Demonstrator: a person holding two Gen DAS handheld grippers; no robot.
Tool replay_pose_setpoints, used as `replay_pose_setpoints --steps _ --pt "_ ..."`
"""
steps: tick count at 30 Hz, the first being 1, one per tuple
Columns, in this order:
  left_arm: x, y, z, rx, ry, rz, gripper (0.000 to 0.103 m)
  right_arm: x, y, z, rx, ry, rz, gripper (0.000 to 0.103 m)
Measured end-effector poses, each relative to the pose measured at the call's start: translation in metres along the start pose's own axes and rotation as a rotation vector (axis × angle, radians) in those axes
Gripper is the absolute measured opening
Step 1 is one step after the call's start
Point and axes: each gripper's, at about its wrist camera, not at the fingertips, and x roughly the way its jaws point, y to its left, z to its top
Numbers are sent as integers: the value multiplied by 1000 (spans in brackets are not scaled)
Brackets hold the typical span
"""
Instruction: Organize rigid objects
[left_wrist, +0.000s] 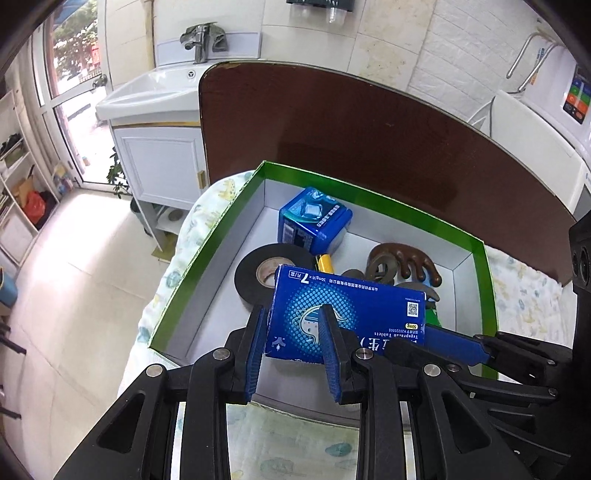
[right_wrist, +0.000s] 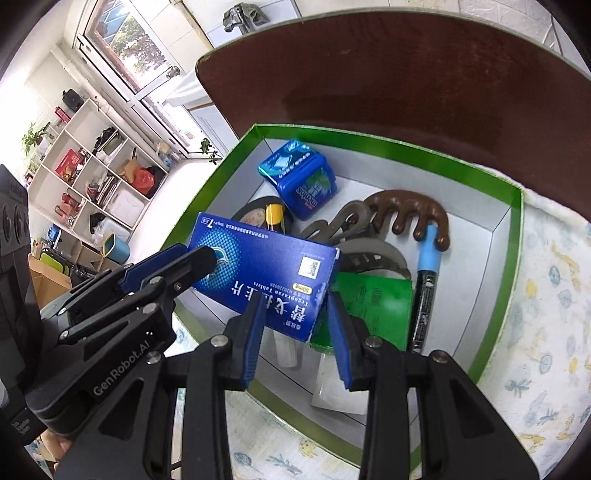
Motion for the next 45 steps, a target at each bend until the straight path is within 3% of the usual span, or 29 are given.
replay_pose_setpoints --steps 12,27,32,37,45 --pt "2 9 -2 -28 5 17 29 6 5 -6 -14 26 39 35" --pt "-12 2 -3 -43 6 37 29 -20 4 -14 -24 -38 24 34" --pt "-24 -19 -8 2 -26 36 38 -35 -2 -23 -25 -80 -26 34" --pt "-43 -43 -19 56 -99 69 39 -57 -11 -41 -3 -131 -79 34" --pt "-70 -79 -53 134 -160 89 40 -83 -27 -74 30 -185 -178 58"
